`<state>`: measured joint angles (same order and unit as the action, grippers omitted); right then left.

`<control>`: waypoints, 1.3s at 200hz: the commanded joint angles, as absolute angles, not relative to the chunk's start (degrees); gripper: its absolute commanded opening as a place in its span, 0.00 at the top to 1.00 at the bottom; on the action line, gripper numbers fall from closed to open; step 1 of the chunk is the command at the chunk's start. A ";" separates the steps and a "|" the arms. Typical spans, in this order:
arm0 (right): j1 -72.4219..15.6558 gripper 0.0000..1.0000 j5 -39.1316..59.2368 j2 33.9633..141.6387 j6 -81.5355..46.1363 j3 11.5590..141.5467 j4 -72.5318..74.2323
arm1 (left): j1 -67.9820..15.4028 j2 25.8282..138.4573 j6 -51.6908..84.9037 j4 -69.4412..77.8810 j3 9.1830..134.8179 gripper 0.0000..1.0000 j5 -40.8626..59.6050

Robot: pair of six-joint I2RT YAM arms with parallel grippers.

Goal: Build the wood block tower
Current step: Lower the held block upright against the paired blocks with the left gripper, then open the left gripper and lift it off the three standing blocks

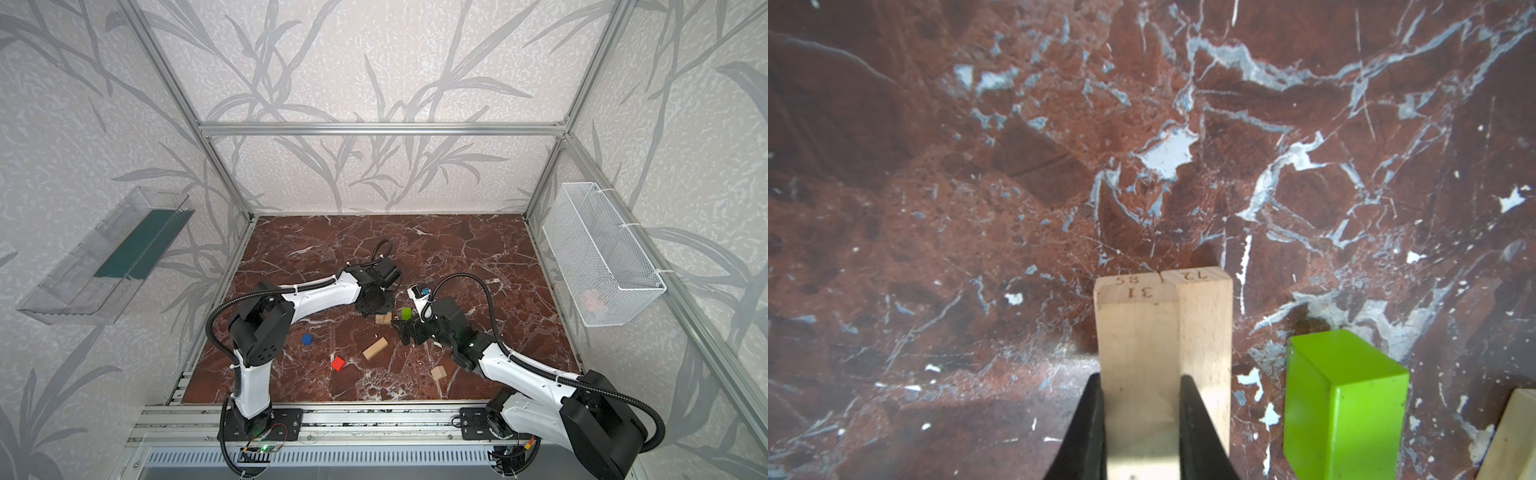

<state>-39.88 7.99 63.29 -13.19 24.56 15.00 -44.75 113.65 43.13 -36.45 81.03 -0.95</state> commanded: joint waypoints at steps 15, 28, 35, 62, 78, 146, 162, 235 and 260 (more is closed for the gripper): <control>-39.66 0.01 7.56 62.05 -12.50 23.91 16.08 | -45.19 114.51 42.89 -38.33 82.65 0.82 -1.45; -39.64 0.01 7.58 62.01 -12.48 23.90 16.08 | -45.18 114.51 42.97 -38.32 82.73 0.80 -1.41; -39.65 0.01 7.57 62.04 -12.52 23.91 16.08 | -45.23 114.49 43.04 -38.37 82.73 0.79 -1.40; -39.64 0.01 7.56 61.98 -12.56 23.86 16.01 | -45.18 114.24 43.32 -38.34 82.40 0.75 -1.58; -39.66 0.01 7.60 62.04 -12.54 23.88 16.04 | -45.22 114.04 43.52 -38.38 82.19 0.72 -1.91; -39.69 0.01 7.58 62.05 -12.56 23.91 16.07 | -45.09 113.12 45.25 -36.99 80.59 0.62 -1.85; -39.65 0.01 7.65 62.12 -12.57 23.90 16.08 | -45.00 112.96 45.99 -36.91 80.13 0.62 -1.85; -39.73 0.01 7.73 62.11 -12.57 23.91 16.08 | -44.84 112.85 47.09 -36.12 79.45 0.65 -1.45; -39.68 0.01 7.77 62.08 -12.61 23.90 16.08 | -44.84 112.90 47.20 -35.84 79.39 0.68 -1.22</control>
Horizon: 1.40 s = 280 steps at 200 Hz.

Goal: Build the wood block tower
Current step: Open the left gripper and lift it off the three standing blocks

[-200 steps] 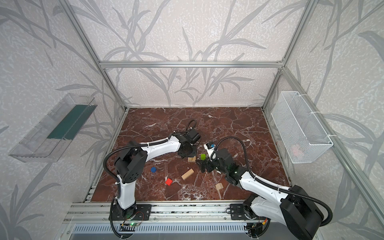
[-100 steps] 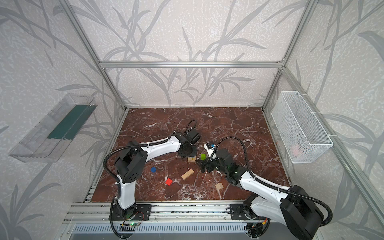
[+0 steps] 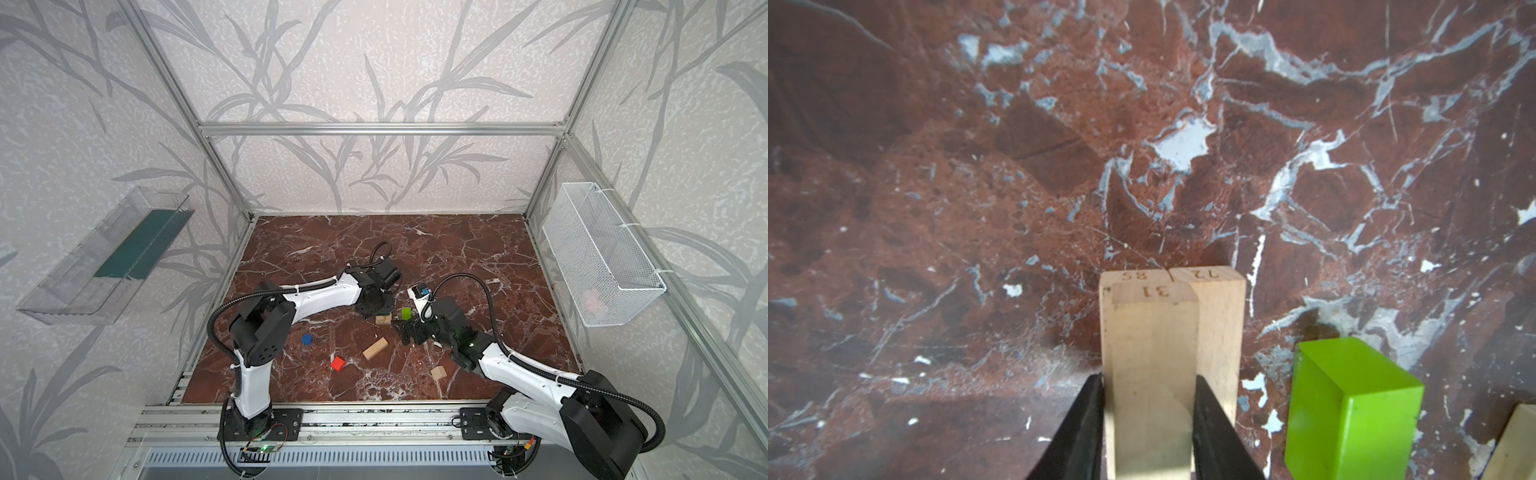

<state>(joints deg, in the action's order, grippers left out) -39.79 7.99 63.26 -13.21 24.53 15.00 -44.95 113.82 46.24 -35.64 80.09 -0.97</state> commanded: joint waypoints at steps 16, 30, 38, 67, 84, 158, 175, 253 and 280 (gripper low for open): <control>-39.66 0.01 7.73 62.14 -12.57 23.91 16.06 | -44.74 112.87 47.37 -35.81 79.37 0.69 -1.22; -39.64 0.01 7.75 62.14 -12.64 23.91 16.08 | -44.68 112.87 47.37 -35.84 79.43 0.71 -1.24; -39.68 0.01 7.73 62.14 -12.59 23.91 16.08 | -44.65 112.86 47.29 -35.91 79.40 0.72 -1.30; -39.68 0.01 7.73 62.14 -12.61 23.93 16.15 | -44.57 112.91 47.19 -36.01 79.45 0.73 -1.15; -39.67 0.01 7.74 62.09 -12.58 23.91 16.11 | -44.56 112.91 47.04 -35.95 79.40 0.73 -0.90; -39.72 0.01 7.82 62.25 -12.62 23.95 16.25 | -44.56 112.63 46.32 -36.50 79.98 0.64 -0.81; -39.68 0.01 7.75 62.21 -12.57 23.98 16.15 | -44.56 112.33 46.23 -36.83 80.17 0.60 -1.10; -39.68 0.01 4.41 62.23 -13.08 25.77 12.14 | -44.56 105.78 45.31 -37.12 79.07 0.46 -2.62; -39.64 0.01 3.73 62.43 -15.30 27.56 9.52 | -44.56 100.16 44.52 -36.20 76.02 0.41 -3.58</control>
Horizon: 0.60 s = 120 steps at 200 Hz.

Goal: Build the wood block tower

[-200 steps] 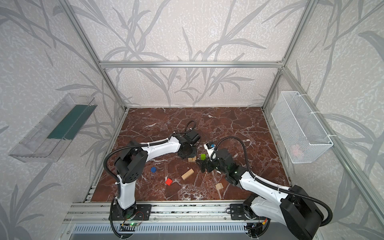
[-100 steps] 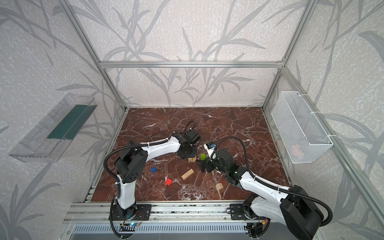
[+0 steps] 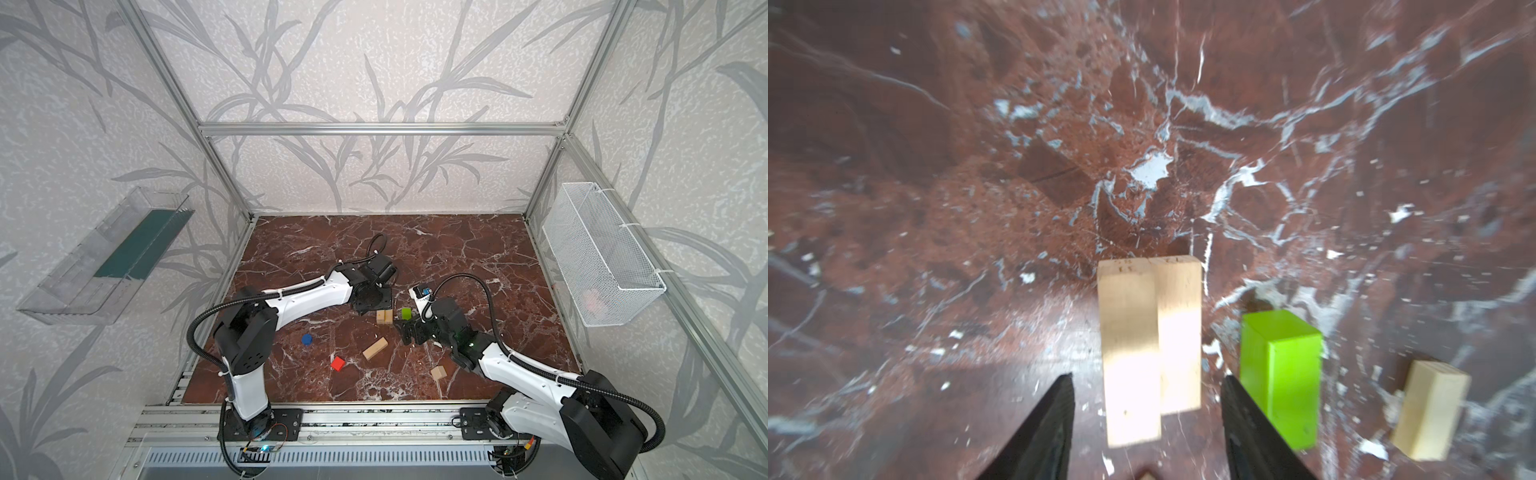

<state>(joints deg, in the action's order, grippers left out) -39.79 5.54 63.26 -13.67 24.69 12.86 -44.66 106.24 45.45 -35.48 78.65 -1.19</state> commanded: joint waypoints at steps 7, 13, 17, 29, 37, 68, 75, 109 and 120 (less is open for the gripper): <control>-39.71 0.01 3.13 62.68 -16.27 28.76 6.99 | -44.56 98.56 44.30 -35.95 74.95 0.40 -3.90; -39.71 0.01 2.61 62.82 -16.89 29.92 4.76 | -44.56 97.00 44.07 -35.82 73.87 0.40 -4.20; -39.73 0.01 1.83 62.92 -17.56 30.73 2.98 | -44.56 95.89 43.83 -35.61 73.14 0.39 -4.29; -39.92 0.01 0.60 62.88 -19.87 33.47 -1.92 | -44.56 92.58 43.10 -34.83 70.59 0.36 -4.73; -40.38 0.01 0.53 62.91 -21.14 34.91 -4.60 | -44.56 90.56 42.79 -34.21 68.79 0.35 -5.24; -45.77 0.01 -4.77 64.31 -26.80 39.76 -14.86 | -44.25 82.18 40.34 -32.45 61.80 0.32 -6.37; -47.05 0.01 -5.93 64.91 -28.57 40.93 -17.61 | -44.17 80.30 39.73 -32.03 60.17 0.31 -6.21; -54.05 0.01 -9.37 68.32 -38.12 44.00 -25.24 | -43.21 71.53 38.22 -31.29 52.82 0.28 -6.14; -56.30 0.01 -10.00 69.62 -41.71 45.21 -27.06 | -42.57 69.39 37.51 -31.16 50.85 0.27 -5.30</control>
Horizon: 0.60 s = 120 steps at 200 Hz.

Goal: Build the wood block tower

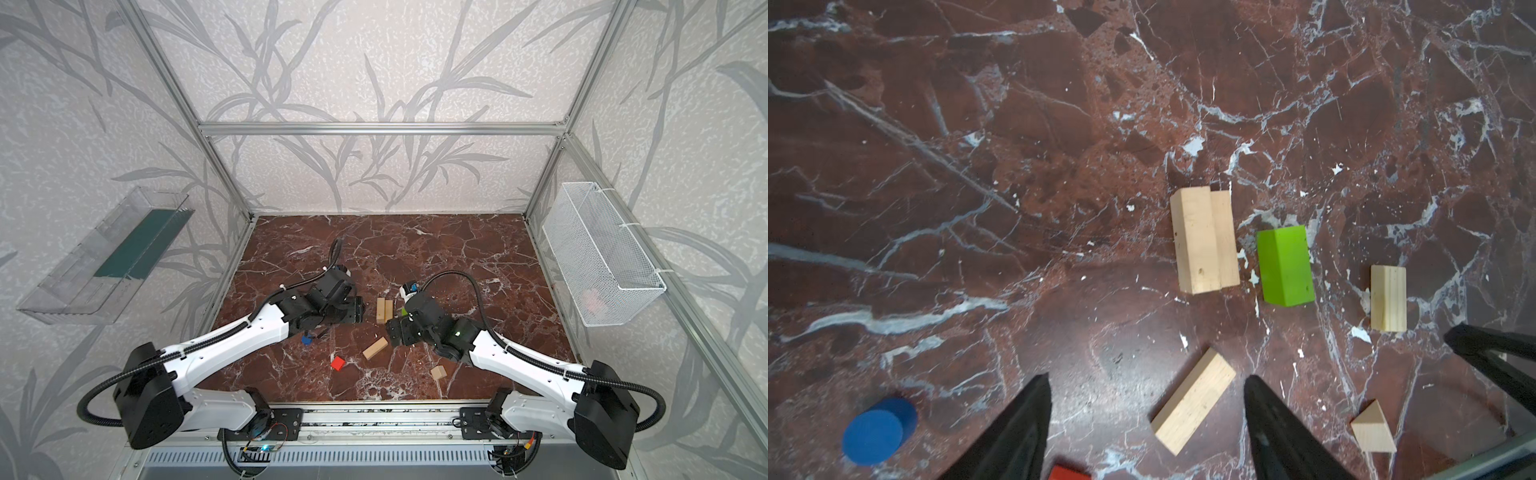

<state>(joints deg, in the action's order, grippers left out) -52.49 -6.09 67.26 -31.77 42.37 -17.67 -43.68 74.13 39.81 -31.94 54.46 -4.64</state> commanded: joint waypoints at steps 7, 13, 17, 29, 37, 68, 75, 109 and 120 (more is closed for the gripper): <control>-57.68 0.01 -10.42 70.63 -43.79 45.83 -27.98 | -42.01 68.25 37.36 -31.51 49.88 0.27 -4.94; -58.26 0.01 -10.75 71.48 -45.49 46.33 -28.53 | -41.56 67.51 37.35 -31.93 49.25 0.27 -4.52; -60.27 0.01 -10.81 72.03 -46.73 46.67 -28.95 | -41.29 66.98 37.35 -32.19 48.85 0.27 -4.26; -62.86 0.01 -11.77 73.60 -49.96 47.22 -29.31 | -40.55 65.74 36.88 -32.74 47.69 0.26 -3.14; -64.42 0.00 -12.57 74.57 -51.94 47.22 -28.69 | -40.20 64.94 36.84 -33.29 47.14 0.26 -2.99; -68.16 0.03 -11.69 80.04 -57.06 46.85 -21.76 | -39.12 62.09 36.13 -34.01 45.52 0.25 -2.84; -69.04 0.03 -12.47 81.58 -57.76 47.55 -21.24 | -38.88 61.69 36.52 -34.42 45.30 0.24 -3.03; -70.83 0.05 -14.57 87.40 -61.45 49.71 -18.53 | -37.99 58.66 37.48 -34.25 43.32 0.24 -3.20; -70.84 0.07 -14.77 88.75 -63.21 49.35 -16.52 | -37.75 57.48 37.92 -34.93 42.92 0.24 -3.70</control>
<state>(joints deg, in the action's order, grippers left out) -70.24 -12.14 86.80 -57.67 48.12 -20.58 -38.50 59.99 37.21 -32.88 44.25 -2.87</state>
